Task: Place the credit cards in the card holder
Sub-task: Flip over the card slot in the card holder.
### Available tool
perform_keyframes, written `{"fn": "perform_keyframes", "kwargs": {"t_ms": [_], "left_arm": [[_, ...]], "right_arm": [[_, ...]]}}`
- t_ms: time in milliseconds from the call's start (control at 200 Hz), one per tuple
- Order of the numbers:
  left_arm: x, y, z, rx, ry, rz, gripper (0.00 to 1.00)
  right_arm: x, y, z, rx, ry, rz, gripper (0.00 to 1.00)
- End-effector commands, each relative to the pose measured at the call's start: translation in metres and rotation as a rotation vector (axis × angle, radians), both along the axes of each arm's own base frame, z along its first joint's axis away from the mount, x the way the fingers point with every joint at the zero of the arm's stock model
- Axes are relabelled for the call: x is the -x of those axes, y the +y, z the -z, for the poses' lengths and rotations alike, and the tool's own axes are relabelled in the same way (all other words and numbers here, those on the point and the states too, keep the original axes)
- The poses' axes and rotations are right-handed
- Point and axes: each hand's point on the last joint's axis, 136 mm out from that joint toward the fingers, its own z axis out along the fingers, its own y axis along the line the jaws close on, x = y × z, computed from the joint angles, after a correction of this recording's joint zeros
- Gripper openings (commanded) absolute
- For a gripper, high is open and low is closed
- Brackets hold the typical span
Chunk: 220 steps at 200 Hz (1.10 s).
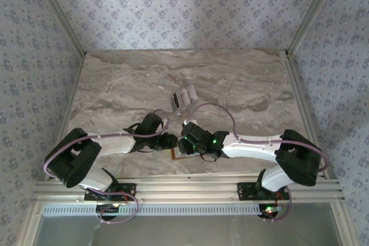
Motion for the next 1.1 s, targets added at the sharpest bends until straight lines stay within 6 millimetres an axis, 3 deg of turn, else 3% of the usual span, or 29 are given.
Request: {"fn": "perform_keyframes", "kwargs": {"t_ms": [0, 320, 570, 815, 1094], "left_arm": [[0.019, 0.016, 0.026, -0.085, 0.096, -0.007, 0.37], [0.008, 0.019, -0.001, 0.008, 0.088, -0.052, 0.45], [0.002, 0.026, -0.016, 0.111, 0.109, -0.1, 0.5], [-0.005, 0.028, -0.03, 0.229, 0.128, -0.132, 0.53], [-0.013, 0.049, -0.034, 0.162, 0.086, -0.187, 0.52]], "right_arm": [[0.005, 0.015, 0.007, -0.028, 0.013, -0.065, 0.42], [0.011, 0.032, 0.025, -0.099, 0.077, -0.098, 0.5], [0.012, 0.03, 0.03, -0.134, 0.099, -0.1, 0.58], [0.011, 0.028, 0.027, -0.154, 0.097, -0.096, 0.58], [0.009, 0.023, 0.025, -0.161, 0.095, -0.086, 0.6]]}}
